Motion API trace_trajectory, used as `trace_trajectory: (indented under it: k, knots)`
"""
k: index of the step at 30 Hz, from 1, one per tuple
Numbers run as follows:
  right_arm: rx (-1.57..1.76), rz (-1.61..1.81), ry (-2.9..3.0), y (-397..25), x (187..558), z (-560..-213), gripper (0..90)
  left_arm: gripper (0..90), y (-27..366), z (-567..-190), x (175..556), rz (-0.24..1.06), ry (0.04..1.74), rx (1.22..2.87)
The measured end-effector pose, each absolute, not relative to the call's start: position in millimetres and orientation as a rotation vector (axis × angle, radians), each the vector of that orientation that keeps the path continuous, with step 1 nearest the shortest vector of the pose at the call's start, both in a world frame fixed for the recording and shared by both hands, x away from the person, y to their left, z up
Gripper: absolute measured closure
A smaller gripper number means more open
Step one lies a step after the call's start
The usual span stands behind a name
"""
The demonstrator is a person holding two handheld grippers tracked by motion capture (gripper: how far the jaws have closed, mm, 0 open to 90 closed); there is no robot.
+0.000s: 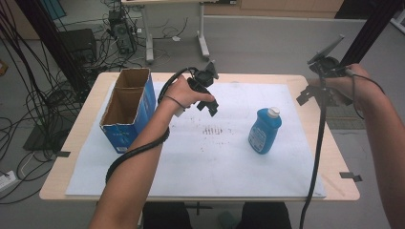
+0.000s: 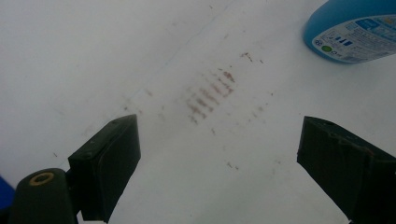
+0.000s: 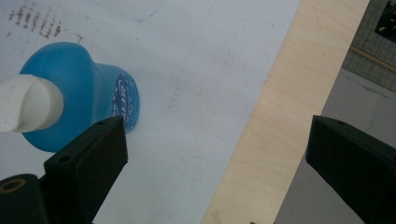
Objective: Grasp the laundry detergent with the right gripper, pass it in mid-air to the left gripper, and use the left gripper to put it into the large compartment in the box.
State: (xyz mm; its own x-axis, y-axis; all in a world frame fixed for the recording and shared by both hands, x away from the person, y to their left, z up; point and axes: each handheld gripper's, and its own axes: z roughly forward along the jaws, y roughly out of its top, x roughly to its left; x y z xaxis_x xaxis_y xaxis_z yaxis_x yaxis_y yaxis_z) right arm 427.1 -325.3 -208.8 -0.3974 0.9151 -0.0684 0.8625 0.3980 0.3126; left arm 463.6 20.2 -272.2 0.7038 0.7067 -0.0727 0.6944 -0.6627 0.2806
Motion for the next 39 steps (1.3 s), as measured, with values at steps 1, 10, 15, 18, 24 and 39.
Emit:
trace_trajectory:
  k: [1,10,15,18,24,39]
  knots:
    - [1.574,0.333,2.426,-326,426,-209,5.3,13.6,21,-273,462,0.057,1.115,2.621]
    - [1.565,0.348,2.422,-331,414,-215,5.3,13.6,26,-277,450,0.062,1.132,2.622]
    - [1.561,0.348,2.419,-335,407,-218,5.3,13.6,28,-278,445,0.063,1.145,2.613]
    - [1.559,0.347,2.419,-337,404,-220,5.4,13.6,29,-279,442,0.055,1.144,2.602]
    - [1.549,0.363,2.408,-340,399,-222,5.4,13.6,31,-284,436,0.035,1.136,2.597]
    - [1.53,0.4,2.412,-340,383,-234,5.7,13.5,48,-297,422,0.021,1.177,2.568]
